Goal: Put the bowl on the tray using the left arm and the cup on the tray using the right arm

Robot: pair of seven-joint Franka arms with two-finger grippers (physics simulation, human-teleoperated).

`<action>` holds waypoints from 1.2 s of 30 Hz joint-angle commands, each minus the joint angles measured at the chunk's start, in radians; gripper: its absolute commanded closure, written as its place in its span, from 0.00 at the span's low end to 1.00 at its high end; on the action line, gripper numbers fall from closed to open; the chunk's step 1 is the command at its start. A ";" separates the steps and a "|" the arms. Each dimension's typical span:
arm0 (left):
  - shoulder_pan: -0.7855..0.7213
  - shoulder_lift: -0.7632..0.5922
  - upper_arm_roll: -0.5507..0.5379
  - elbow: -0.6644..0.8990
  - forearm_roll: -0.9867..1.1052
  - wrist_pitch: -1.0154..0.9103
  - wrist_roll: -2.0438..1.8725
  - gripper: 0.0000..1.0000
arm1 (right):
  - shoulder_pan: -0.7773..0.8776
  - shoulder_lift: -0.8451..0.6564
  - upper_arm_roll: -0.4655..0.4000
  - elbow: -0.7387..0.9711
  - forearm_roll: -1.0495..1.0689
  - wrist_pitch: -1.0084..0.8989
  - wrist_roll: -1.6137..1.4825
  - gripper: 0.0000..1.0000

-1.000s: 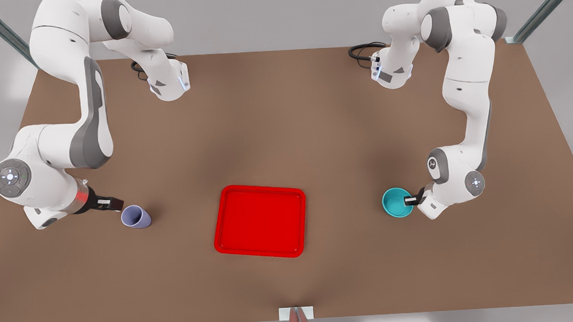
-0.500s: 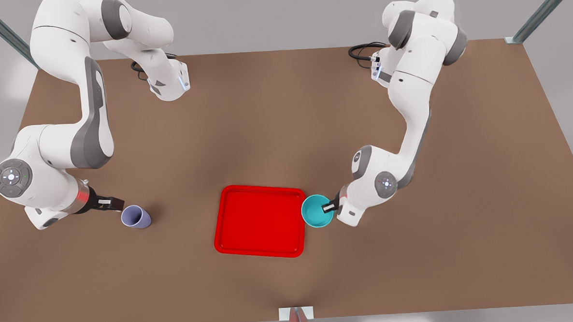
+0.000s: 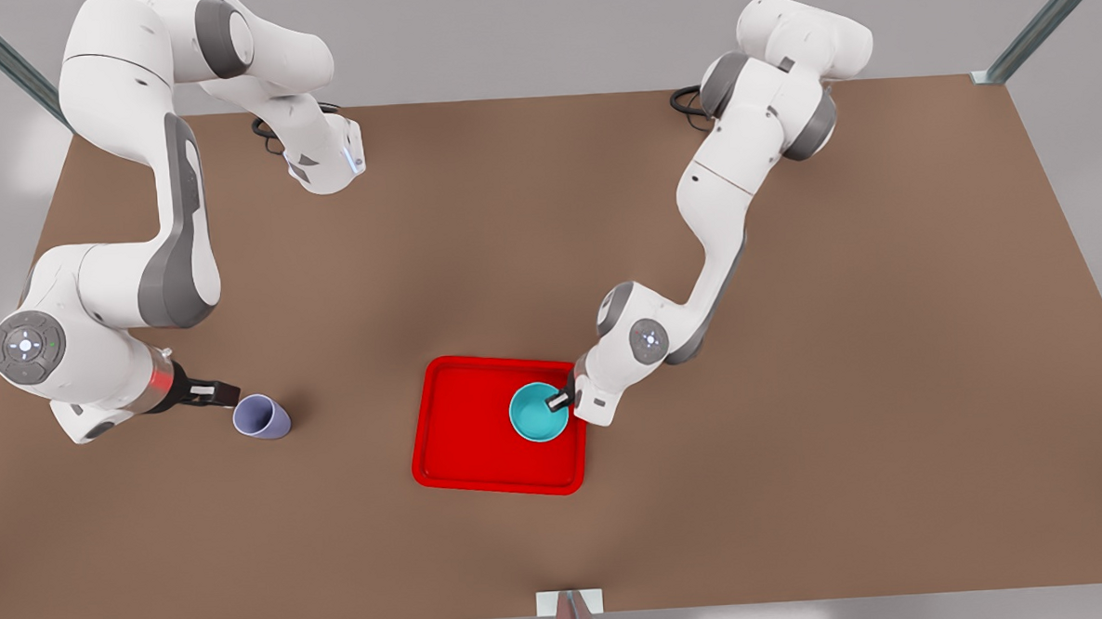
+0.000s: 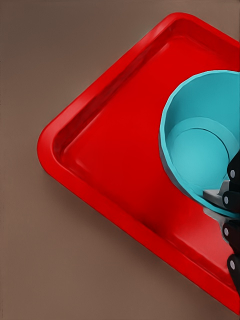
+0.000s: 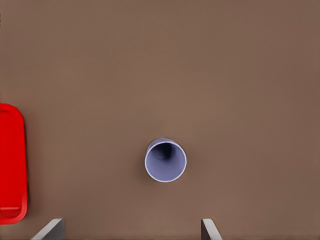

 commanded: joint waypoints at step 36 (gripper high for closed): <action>0.343 -0.616 0.222 -0.024 0.377 -0.882 0.808 0.00 | -0.089 0.064 -0.054 -0.431 0.100 0.367 -0.305 0.00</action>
